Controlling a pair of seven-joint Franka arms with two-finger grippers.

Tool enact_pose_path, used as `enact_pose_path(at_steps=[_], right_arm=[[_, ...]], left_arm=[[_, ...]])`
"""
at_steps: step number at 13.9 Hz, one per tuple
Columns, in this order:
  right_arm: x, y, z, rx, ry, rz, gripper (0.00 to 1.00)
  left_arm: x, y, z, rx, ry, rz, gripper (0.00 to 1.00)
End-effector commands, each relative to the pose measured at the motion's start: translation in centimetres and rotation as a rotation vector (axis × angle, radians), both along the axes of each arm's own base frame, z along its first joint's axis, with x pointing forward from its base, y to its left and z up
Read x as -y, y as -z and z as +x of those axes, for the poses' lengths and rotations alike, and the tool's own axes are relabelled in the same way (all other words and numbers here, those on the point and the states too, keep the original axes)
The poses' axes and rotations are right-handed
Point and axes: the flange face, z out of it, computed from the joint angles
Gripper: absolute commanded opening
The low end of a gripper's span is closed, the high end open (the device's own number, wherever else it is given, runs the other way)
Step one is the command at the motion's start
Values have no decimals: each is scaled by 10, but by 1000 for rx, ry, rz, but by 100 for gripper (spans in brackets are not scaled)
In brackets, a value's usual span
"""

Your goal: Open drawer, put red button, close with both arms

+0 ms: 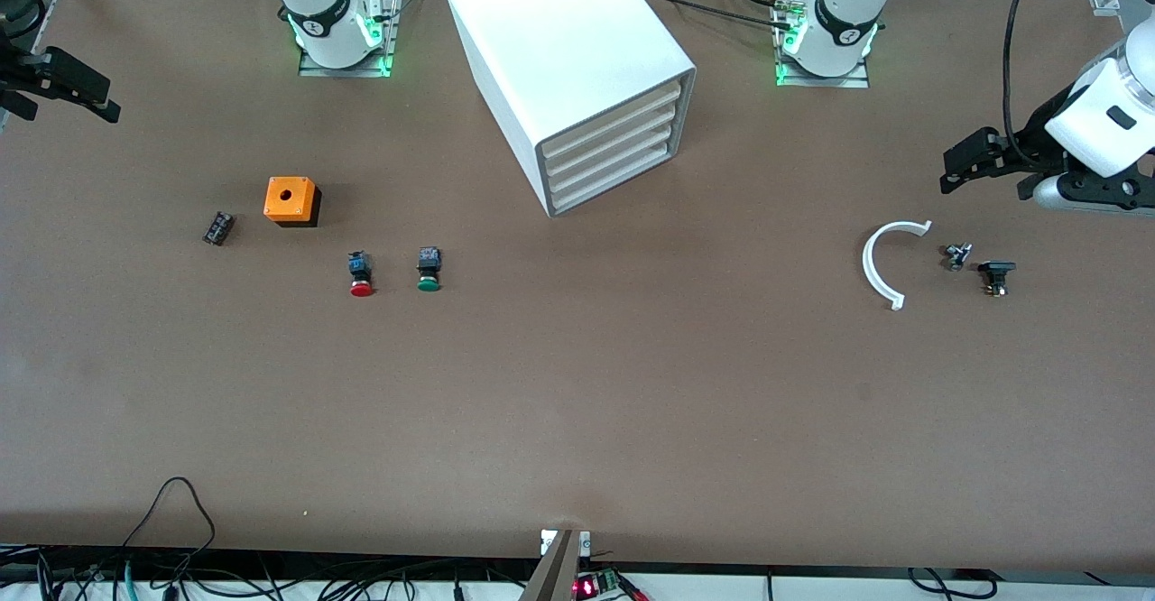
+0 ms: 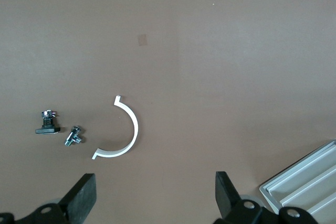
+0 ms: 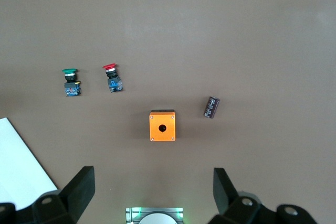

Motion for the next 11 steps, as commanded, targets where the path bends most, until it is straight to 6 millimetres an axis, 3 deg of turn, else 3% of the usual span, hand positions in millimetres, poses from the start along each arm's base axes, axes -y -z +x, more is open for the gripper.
enact_pose_path(at_steps=[1,11], right_arm=[[-3,-6,-2,10,-8,10,100],[-5,-6,-1,12,-11,10,100]], left_arm=[[5,-7,-1,-2,17,-4,100],[4,-8,-1,-3,8,-14,100]])
